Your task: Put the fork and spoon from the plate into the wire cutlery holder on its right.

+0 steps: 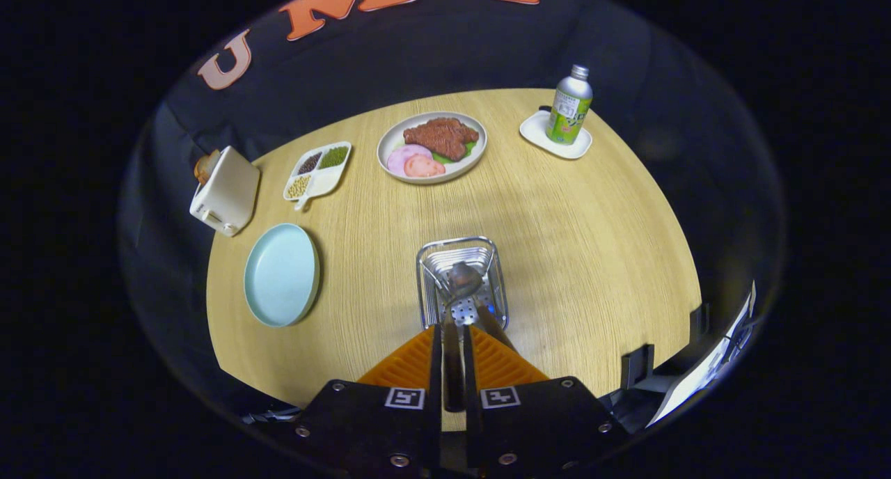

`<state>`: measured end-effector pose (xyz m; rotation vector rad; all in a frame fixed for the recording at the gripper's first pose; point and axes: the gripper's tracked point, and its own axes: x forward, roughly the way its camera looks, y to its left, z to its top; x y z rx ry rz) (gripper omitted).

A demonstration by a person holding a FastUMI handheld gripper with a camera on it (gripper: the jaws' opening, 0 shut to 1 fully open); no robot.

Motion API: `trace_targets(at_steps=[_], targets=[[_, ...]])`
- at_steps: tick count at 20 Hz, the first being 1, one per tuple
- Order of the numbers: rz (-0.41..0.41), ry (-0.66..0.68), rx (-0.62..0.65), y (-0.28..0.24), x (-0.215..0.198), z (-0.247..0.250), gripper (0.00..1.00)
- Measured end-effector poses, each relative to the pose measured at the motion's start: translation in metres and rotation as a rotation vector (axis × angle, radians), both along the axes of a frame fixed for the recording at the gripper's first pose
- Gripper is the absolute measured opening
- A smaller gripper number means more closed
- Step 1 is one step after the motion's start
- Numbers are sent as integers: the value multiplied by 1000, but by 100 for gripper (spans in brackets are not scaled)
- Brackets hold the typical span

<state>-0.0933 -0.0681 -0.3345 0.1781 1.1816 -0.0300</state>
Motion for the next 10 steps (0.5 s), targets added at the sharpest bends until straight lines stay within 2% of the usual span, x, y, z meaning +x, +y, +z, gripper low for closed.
trace_targets(at_steps=[2, 3, 7, 10], targets=[[-10, -135, 3, -3, 24, 25, 24], [-14, -205, 3, -5, 35, 38, 33], [-33, -477, -27, -11, 71, 106, 59], [-30, -620, -32, -10, 84, 161, 72]])
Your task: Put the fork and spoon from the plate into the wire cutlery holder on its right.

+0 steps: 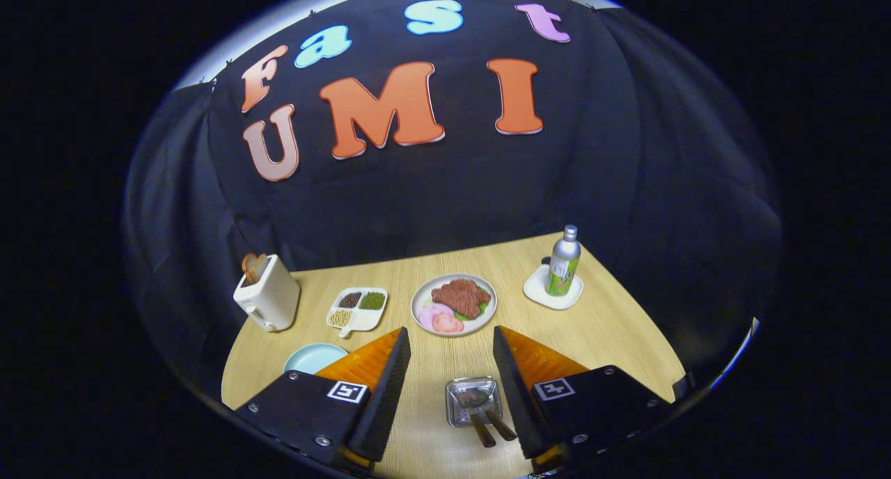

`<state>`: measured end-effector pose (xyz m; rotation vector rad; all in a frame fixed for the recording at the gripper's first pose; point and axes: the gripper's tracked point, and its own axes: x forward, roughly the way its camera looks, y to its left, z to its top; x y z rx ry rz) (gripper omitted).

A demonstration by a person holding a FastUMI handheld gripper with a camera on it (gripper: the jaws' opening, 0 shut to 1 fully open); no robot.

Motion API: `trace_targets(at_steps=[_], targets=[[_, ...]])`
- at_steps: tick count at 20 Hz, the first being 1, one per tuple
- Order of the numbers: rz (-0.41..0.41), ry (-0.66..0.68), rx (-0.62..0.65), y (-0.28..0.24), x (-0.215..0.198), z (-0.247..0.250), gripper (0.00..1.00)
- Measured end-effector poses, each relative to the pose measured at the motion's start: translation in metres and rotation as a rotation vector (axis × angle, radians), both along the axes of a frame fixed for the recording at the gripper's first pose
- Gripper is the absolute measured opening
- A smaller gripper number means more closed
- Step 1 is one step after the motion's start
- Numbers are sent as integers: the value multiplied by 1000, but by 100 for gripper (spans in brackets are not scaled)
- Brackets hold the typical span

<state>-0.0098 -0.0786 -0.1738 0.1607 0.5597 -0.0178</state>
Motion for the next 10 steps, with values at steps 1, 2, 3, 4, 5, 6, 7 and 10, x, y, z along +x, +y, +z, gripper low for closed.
trace_targets(at_steps=[1, 2, 3, 4, 5, 6, 7, 10], targets=[[4, -47, -1, 2, 5, 17, 76], [4, -99, -2, 4, 9, 36, 79], [11, -146, -4, 7, 11, 53, 81], [12, -193, -8, 10, 14, 69, 83], [16, -236, -13, 11, 18, 85, 85], [17, -280, -17, 14, 22, 100, 86], [16, -316, -23, 14, 25, 114, 88], [22, -415, -59, 18, 35, 147, 91]])
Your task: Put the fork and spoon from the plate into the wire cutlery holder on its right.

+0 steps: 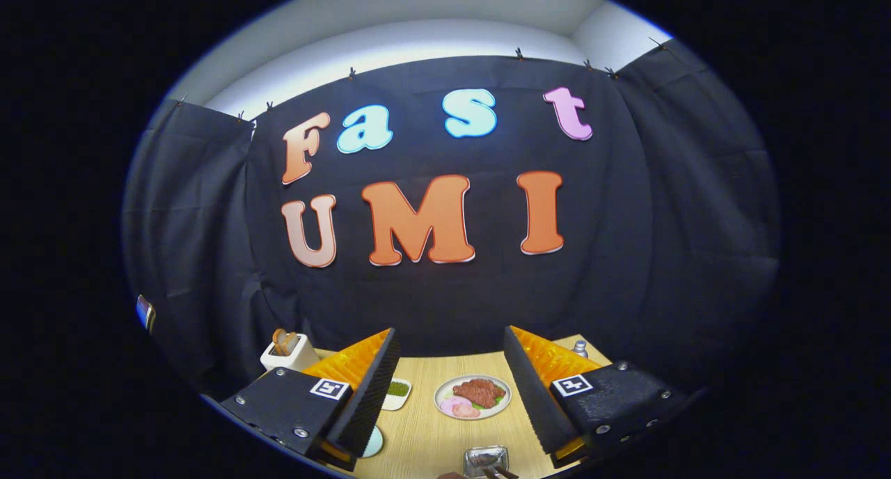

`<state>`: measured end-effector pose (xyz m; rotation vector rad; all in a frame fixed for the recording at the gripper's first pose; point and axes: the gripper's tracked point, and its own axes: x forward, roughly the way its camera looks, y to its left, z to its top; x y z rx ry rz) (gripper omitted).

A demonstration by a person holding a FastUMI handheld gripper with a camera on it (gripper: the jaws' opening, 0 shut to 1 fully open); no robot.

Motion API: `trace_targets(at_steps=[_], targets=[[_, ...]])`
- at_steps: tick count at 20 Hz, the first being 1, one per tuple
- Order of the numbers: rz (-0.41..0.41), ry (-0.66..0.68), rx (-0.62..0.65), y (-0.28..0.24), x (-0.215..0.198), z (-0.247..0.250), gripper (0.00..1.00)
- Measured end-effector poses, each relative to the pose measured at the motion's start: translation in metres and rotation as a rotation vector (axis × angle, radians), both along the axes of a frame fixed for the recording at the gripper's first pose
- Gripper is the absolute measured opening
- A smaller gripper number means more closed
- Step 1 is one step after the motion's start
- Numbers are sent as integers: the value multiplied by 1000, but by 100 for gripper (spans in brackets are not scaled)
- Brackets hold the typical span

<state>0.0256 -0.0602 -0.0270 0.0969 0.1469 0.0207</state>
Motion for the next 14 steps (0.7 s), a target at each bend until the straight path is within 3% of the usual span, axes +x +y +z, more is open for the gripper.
trace_targets(at_steps=[14], targets=[[48, -150, -34, 34, 13, 43, 93]])
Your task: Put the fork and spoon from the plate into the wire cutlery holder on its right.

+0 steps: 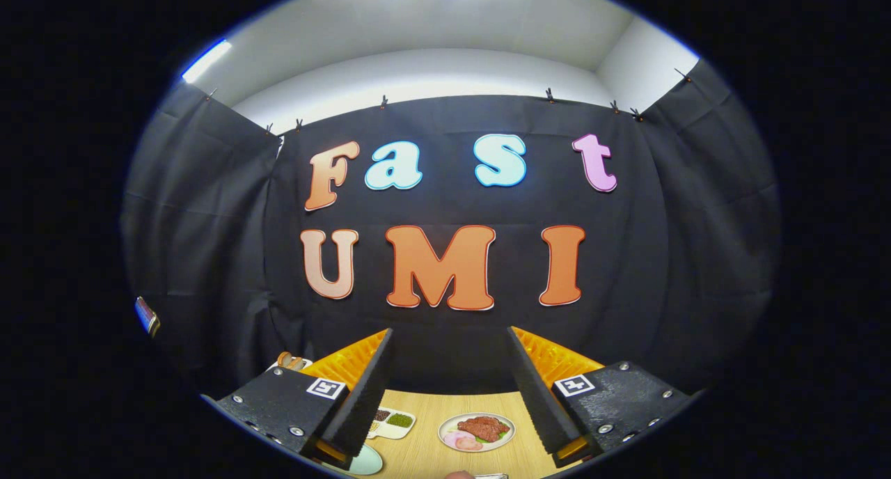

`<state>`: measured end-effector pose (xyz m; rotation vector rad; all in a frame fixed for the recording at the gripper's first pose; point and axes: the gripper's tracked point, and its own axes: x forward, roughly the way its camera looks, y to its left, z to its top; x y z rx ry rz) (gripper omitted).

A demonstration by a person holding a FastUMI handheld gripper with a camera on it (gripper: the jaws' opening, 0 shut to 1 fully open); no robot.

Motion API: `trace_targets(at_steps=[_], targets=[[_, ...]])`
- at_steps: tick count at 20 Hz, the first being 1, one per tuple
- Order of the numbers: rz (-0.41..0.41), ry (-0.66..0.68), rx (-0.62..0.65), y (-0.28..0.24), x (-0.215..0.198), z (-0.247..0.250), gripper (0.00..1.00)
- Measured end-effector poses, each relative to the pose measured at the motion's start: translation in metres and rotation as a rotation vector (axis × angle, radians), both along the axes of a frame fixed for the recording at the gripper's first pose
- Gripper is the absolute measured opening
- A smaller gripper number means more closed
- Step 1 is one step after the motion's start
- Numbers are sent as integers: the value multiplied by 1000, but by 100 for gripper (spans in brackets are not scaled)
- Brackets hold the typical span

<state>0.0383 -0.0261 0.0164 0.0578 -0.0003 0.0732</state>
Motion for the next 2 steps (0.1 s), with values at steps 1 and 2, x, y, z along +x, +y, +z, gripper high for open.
trace_targets(at_steps=[1, 2], targets=[[2, 2, 0, 2, 0, -1, 93], [5, 8, 0, 3, 1, -3, 93]])
